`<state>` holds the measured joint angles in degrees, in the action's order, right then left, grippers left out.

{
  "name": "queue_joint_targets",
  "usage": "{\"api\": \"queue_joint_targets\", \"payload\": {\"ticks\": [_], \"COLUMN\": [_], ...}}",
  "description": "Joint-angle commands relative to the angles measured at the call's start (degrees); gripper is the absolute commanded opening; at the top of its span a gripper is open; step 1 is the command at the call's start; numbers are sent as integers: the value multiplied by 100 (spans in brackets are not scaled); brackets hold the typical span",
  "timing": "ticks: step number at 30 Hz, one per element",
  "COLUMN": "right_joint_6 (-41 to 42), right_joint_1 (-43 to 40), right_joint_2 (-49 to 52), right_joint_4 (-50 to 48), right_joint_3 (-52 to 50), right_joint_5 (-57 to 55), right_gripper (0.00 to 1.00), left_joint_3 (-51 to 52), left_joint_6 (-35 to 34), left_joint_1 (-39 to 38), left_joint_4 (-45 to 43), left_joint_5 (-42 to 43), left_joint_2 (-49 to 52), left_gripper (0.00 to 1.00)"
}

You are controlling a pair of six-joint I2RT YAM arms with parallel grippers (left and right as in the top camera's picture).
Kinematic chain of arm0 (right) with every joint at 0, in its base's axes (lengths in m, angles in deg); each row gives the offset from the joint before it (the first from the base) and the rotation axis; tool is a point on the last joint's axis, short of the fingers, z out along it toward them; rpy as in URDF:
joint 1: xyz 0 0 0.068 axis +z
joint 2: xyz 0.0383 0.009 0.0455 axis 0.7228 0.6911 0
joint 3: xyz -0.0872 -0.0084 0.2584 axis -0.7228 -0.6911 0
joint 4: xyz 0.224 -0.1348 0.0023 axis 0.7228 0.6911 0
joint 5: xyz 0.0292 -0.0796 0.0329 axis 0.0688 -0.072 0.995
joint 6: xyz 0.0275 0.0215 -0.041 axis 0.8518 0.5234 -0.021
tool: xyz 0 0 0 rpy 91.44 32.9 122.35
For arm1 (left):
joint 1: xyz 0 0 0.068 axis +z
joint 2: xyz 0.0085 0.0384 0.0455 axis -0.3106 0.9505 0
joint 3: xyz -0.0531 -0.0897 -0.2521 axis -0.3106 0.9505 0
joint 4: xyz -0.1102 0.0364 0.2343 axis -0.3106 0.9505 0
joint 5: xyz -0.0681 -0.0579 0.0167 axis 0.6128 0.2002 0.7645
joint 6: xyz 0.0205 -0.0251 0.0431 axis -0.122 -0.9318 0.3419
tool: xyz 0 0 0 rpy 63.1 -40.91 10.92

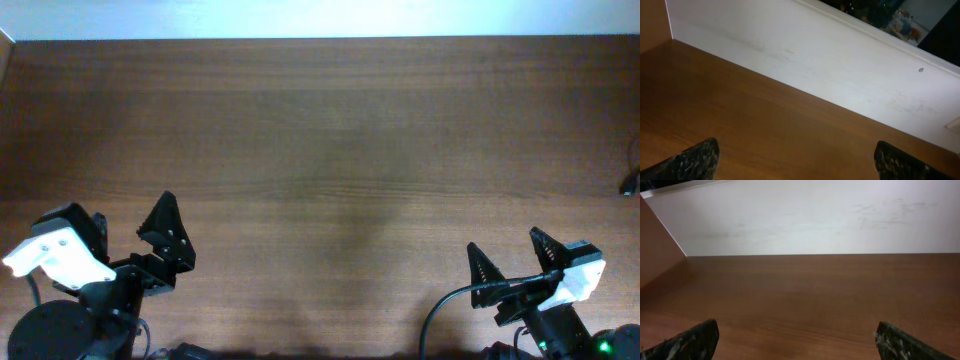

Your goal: Untangle cables

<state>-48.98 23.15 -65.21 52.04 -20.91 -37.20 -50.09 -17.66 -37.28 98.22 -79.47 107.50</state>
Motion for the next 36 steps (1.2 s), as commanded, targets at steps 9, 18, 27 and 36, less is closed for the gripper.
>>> {"api": "queue_joint_targets", "payload": {"ticks": [9,18,27,36], "right_joint_6": [-79,-79,-79,-79], "right_joint_1": [35,35,35,35], "right_joint_2": [-9,-9,-9,-9], "right_joint_4": [-17,-17,-17,-17], "right_joint_3": [-31,-31,-31,-31], "right_joint_5": [98,98,98,98], "right_gripper": [99,99,99,99], "left_joint_3": [-76,2164,5956,7479], "left_joint_6": [55,52,52,109], "left_joint_1": [-17,1191,1495,1937], "left_joint_4": [597,-752,-6124,-7597], "left_joint_5": [-66,-87,11,-81], "left_joint_2": [-13,-452,-2317,-3436], "left_gripper": [99,99,99,99]}}
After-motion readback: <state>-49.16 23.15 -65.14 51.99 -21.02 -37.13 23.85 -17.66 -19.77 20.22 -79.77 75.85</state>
